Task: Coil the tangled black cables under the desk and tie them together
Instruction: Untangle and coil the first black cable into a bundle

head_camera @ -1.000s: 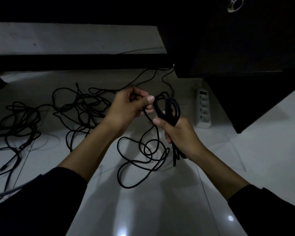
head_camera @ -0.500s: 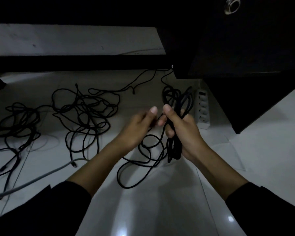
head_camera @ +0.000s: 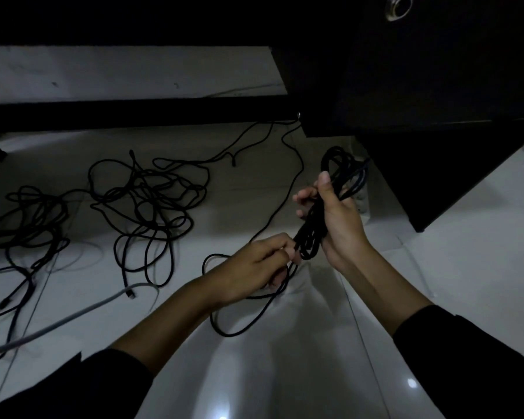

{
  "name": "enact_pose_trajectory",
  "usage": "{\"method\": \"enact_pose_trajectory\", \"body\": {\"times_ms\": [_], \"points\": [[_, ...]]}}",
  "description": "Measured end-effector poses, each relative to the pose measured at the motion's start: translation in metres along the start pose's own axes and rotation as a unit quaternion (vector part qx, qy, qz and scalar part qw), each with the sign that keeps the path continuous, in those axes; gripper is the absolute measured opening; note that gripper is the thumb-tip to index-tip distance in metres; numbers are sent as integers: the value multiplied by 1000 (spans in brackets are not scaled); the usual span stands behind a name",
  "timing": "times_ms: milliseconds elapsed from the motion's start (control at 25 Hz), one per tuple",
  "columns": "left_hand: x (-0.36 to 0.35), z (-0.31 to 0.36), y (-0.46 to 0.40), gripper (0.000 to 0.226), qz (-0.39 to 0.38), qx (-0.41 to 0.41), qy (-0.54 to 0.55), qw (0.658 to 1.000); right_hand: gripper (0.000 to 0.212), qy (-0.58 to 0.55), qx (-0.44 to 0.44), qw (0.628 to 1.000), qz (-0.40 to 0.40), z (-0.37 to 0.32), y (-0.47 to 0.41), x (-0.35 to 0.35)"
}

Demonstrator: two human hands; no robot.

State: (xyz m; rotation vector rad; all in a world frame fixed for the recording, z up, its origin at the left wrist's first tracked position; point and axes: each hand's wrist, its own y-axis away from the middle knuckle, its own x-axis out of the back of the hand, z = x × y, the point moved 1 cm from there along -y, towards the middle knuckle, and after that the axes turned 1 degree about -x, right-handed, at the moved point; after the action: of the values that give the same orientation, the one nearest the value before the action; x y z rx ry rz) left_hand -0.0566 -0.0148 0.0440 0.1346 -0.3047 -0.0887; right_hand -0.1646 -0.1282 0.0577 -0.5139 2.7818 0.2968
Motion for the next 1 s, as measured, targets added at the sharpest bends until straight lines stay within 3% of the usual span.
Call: {"method": "enact_pose_trajectory", "body": {"times_ms": [200,320,520,680,800,1000], "points": [[-17,-24,7,26,-47,-6,-56,997,28,-125,-59,990,34,3,-3,1],[-18,-34,5,23,-70,-15,-164,984,27,-168,-107,979,30,3,-7,4],[-5,-54,2,34,-73,-23,-295,953,27,-225,-164,958,-66,2,-13,9],[19,-77,4,31,-64,-16,-353,933,25,-204,-189,952,-129,-5,-17,14],[38,-73,-2,21,2,-62,-344,937,24,-156,-210,954,-147,-6,-14,15],[52,-38,-13,16,100,-94,-204,969,23,-37,-207,961,-180,-7,-3,6]]}}
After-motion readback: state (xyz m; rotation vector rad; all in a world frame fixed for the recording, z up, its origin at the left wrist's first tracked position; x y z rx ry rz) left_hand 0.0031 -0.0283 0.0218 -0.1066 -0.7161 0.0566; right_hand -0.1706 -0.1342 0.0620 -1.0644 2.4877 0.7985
